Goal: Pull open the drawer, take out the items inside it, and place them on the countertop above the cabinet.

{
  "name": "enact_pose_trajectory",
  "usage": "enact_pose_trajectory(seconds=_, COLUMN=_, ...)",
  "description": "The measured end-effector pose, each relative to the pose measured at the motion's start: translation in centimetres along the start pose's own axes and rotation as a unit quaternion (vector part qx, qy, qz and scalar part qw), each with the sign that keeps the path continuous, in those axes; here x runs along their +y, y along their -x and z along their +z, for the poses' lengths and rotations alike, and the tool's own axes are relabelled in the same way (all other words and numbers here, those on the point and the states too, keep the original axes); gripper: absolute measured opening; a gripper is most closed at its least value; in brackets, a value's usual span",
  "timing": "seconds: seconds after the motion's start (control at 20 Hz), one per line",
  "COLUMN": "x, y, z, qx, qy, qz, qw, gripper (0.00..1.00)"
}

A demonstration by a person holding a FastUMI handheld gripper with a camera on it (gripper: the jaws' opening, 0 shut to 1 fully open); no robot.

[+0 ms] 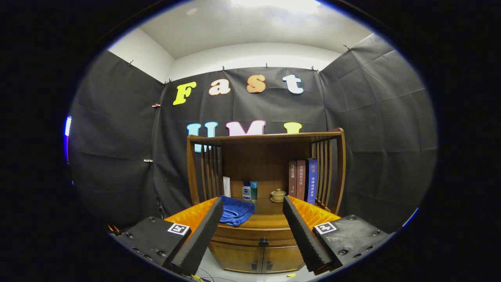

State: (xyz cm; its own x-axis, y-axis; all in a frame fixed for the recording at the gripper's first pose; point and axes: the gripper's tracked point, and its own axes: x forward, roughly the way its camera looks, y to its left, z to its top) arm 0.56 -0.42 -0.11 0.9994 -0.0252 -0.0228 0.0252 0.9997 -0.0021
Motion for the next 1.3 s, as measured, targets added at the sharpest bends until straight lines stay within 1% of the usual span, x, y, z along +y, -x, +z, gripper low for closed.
enact_pose_trajectory(seconds=0.45, x=-1.0, y=-1.6, z=-0.3, qx=0.001, qy=0.000, qz=0.003, qw=1.000, gripper=0.99)
enact_pose_trajectory(seconds=0.75, x=-1.6, y=-3.5, z=-3.4, qx=0.013, qy=0.000, qz=0.000, qw=1.000, gripper=1.00)
enact_pose_trajectory(seconds=0.9, x=-2.0, y=-4.9, z=-6.3, qx=0.023, qy=0.007, qz=-0.008, qw=1.000, gripper=1.00)
enact_pose_trajectory(seconds=1.0, x=-2.2, y=-6.1, z=-8.7, qx=0.042, qy=0.008, qz=-0.011, qw=0.999, gripper=1.00)
enact_pose_trajectory(seconds=1.15, x=-2.1, y=-8.0, z=-12.5, qx=0.072, qy=-0.007, qz=-0.006, qw=0.997, gripper=1.00)
enact_pose_trajectory(seconds=1.3, x=-2.6, y=-10.2, z=-17.3, qx=0.107, qy=-0.015, qz=-0.012, qw=0.994, gripper=1.00)
